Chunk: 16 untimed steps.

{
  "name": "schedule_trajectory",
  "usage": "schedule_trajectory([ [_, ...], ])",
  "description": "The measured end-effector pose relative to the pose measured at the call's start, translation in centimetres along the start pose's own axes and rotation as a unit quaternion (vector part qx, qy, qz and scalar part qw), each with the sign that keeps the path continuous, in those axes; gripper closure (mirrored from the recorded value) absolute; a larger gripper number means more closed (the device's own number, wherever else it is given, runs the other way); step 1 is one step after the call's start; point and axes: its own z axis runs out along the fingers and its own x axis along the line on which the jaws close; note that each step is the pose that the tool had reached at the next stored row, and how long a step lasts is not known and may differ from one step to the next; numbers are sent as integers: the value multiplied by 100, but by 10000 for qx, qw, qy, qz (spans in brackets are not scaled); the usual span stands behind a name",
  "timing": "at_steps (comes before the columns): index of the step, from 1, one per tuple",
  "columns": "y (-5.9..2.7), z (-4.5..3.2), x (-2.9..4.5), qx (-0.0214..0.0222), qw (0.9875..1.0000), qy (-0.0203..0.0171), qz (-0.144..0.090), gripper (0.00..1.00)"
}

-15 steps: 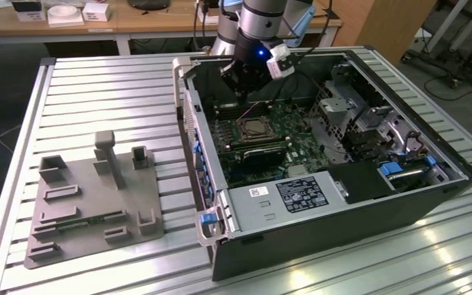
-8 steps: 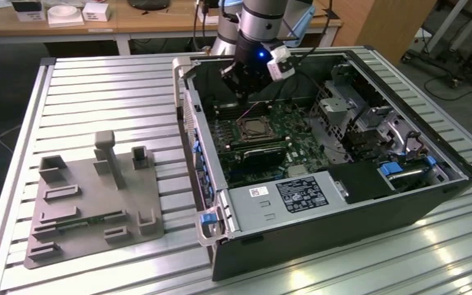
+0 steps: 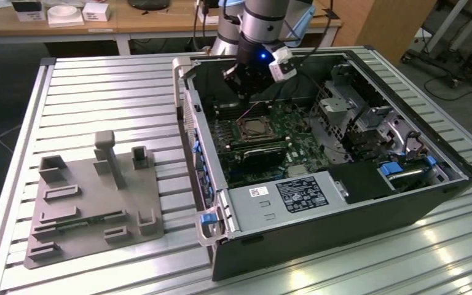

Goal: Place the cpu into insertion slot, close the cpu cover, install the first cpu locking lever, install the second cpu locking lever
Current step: 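Install the first cpu locking lever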

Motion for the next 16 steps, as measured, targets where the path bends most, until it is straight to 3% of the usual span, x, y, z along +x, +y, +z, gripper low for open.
schedule_trajectory([
  [16, 0, 83, -99, 0, 10000, -16, -12, 90],
])
